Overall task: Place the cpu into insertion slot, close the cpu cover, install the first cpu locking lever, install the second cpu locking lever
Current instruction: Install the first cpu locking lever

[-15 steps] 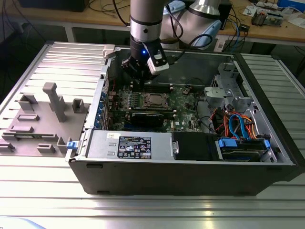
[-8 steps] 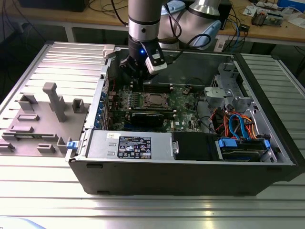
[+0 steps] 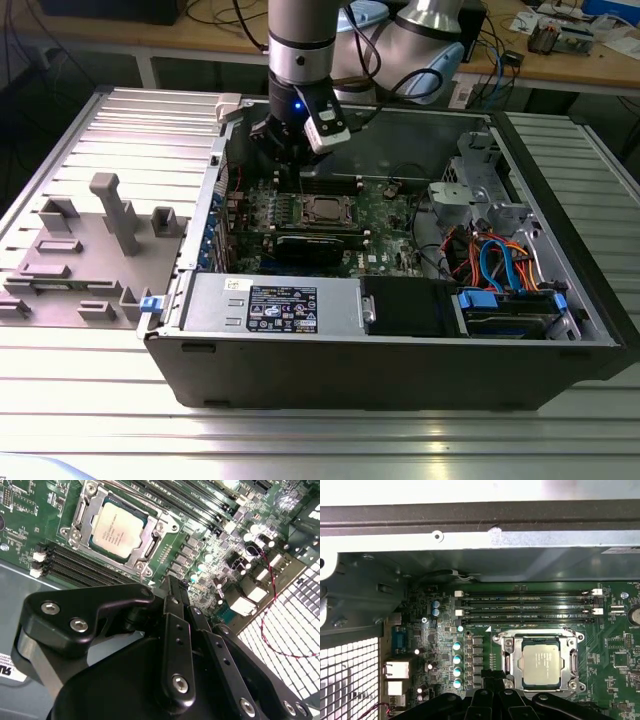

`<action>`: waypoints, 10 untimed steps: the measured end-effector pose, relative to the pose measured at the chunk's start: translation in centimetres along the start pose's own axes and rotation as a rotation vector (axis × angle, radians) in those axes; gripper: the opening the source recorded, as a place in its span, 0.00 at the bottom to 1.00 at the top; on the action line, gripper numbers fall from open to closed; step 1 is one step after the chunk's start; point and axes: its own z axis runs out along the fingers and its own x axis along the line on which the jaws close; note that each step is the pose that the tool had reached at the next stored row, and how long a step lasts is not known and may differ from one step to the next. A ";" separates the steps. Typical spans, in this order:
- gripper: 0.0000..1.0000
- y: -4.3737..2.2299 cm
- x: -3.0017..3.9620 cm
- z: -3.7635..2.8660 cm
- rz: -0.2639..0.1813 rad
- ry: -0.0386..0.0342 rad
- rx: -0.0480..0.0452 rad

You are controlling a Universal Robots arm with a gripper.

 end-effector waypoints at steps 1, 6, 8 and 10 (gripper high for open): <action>0.11 0.04 0.02 -0.10 0.000 0.0000 0.0000; 0.11 0.34 0.30 -0.14 0.000 -0.0001 0.0000; 0.11 0.55 0.45 -0.12 0.000 0.0000 0.0000; 0.11 0.76 0.61 -0.11 0.000 -0.0001 0.0000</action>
